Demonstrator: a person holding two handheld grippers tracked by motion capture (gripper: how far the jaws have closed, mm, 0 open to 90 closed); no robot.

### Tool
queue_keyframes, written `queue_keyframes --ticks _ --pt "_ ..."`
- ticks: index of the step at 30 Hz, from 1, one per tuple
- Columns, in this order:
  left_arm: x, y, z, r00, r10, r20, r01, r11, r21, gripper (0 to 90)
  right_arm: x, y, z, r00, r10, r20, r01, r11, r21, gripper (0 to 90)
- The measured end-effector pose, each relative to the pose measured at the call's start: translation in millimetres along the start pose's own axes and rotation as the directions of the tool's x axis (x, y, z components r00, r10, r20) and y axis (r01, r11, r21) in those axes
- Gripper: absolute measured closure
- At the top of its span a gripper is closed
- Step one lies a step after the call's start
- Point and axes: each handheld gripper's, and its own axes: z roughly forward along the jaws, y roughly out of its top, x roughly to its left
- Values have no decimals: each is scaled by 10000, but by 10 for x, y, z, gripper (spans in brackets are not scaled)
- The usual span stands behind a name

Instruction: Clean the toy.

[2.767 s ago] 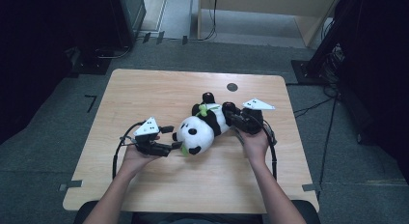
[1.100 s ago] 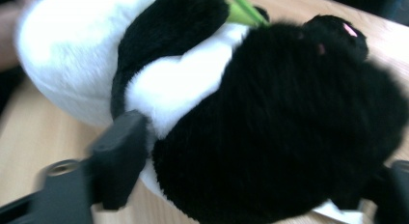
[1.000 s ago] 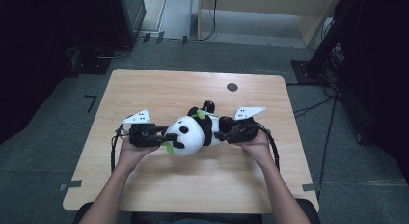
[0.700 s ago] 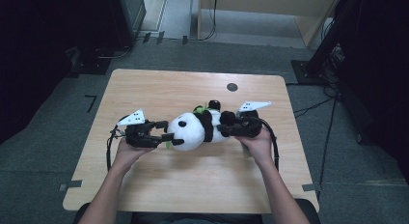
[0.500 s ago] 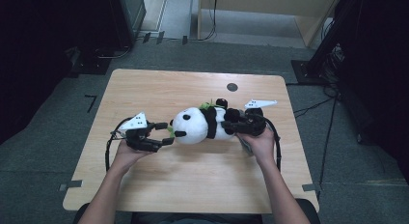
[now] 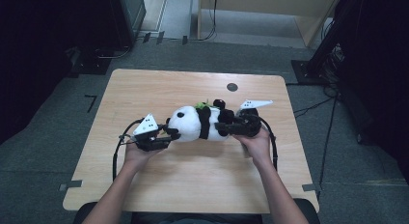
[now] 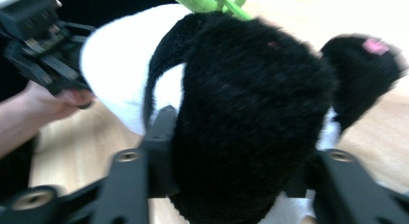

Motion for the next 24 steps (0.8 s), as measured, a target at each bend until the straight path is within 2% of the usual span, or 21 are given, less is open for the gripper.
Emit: queue_keyframes --ticks 3,6,10,11,12,14,15,16,17,18,20,21,22,23,24 --pt "64 31 -73 9961 -784 417 792 9967 -198 662 -28 3 -17 9994 -340 -67 338 9990 -291 314" --pt "156 48 -143 9831 -1632 824 1661 9857 -297 680 -33 -6 -64 9977 -645 -214 632 9965 -546 261" --pt "234 45 -217 9721 -2264 612 2284 9731 -285 684 -26 -45 -171 9930 -1140 321 1158 9913 -629 247" --pt "249 47 -233 9695 -2370 618 2394 9703 -355 684 -35 -69 -183 9932 -1133 272 1149 9913 -647 246" --pt "267 47 -248 9637 -2577 696 2612 9642 -465 684 -44 -99 -180 9939 -1104 33 1104 9913 -719 238" --pt "291 49 -264 9527 -2874 985 2941 9538 -617 684 -41 -143 -102 9940 -1062 -249 1051 9935 -428 214" --pt "300 49 -266 9461 -3017 1178 3103 9486 -628 684 -28 -172 -37 9934 -1111 -269 1103 9935 -276 194" --pt "303 48 -264 9419 -3077 1348 3182 9458 -645 683 -14 -192 36 9931 -1172 -94 1172 9931 -54 166" --pt "296 51 -256 9414 -3057 1425 3167 9465 -615 683 5 -204 107 9927 -1188 222 1185 9929 134 144" --pt "282 54 -243 9425 -3027 1417 3126 9484 -532 682 13 -207 159 9916 -1261 279 1255 9918 226 104" --pt "277 47 -205 9372 -3130 1540 3224 9458 -398 678 30 -198 207 9908 -1352 -106 1352 9908 33 129" --pt "273 43 -196 9390 -3148 1384 3233 9453 -435 664 60 -194 225 9888 -1485 148 1486 9889 -19 173" --pt "278 39 -195 9397 -3137 1362 3225 9454 -475 650 89 -191 237 9857 -1636 408 1634 9865 73 240" --pt "283 38 -198 9408 -3110 1345 3196 9463 -476 640 104 -188 240 9829 -1781 461 1775 9840 170 335" --pt "291 35 -197 9403 -3127 1341 3217 9454 -515 604 110 -185 222 9837 -1719 531 1712 9851 174 426"
